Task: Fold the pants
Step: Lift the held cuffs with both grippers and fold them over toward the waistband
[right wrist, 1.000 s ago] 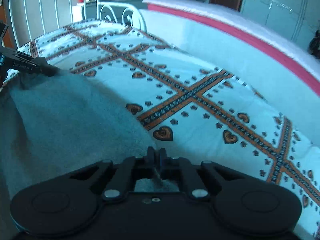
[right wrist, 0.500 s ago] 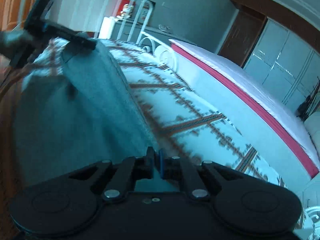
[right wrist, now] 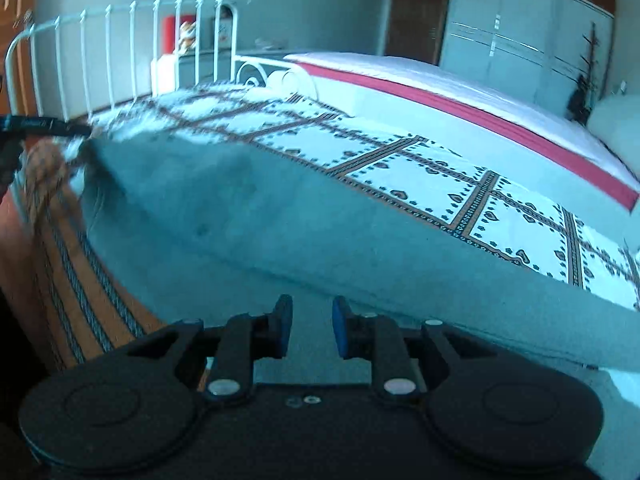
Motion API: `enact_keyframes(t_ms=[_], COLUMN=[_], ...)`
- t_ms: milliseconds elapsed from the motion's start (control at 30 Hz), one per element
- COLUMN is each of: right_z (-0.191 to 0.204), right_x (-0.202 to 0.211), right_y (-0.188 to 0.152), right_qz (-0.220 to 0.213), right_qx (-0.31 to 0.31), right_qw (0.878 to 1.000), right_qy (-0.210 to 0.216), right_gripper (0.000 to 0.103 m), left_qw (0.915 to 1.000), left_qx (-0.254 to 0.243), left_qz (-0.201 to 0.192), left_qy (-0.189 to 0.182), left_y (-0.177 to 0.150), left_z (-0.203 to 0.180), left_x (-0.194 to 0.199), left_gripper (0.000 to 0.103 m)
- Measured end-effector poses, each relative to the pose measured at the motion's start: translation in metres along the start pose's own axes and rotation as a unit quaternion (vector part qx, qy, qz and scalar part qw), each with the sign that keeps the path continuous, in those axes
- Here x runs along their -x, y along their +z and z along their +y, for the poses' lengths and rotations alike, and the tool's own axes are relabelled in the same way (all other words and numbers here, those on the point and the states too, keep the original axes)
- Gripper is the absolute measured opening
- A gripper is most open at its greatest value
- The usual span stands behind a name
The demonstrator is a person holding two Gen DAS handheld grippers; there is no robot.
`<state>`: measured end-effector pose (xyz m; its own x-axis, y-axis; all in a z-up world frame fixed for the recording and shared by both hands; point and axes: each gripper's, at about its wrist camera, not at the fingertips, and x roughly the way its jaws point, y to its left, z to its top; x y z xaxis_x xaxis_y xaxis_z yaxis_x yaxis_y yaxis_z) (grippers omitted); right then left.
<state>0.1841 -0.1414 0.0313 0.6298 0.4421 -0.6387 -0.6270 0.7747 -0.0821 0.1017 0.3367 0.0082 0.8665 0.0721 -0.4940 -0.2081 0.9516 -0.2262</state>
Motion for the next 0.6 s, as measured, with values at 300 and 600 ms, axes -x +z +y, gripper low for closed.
enact_keyframes(t_ms=[300, 600], right_z=[0.002, -0.025], right_x=[0.004, -0.027], right_y=[-0.003, -0.013], right_qz=[-0.030, -0.025], right_qx=[-0.041, -0.217], right_qw=[0.999, 0.976], right_qy=[-0.011, -0.004], right_gripper=[0.015, 0.032], left_qw=[0.9941, 0.9720], left_qx=[0.083, 0.215], left_qz=[0.058, 0.093], left_qy=[0.039, -0.017], left_y=[-0.007, -0.025], left_z=[-0.024, -0.024], left_x=[-0.006, -0.023], left_gripper=[0.075, 0.073])
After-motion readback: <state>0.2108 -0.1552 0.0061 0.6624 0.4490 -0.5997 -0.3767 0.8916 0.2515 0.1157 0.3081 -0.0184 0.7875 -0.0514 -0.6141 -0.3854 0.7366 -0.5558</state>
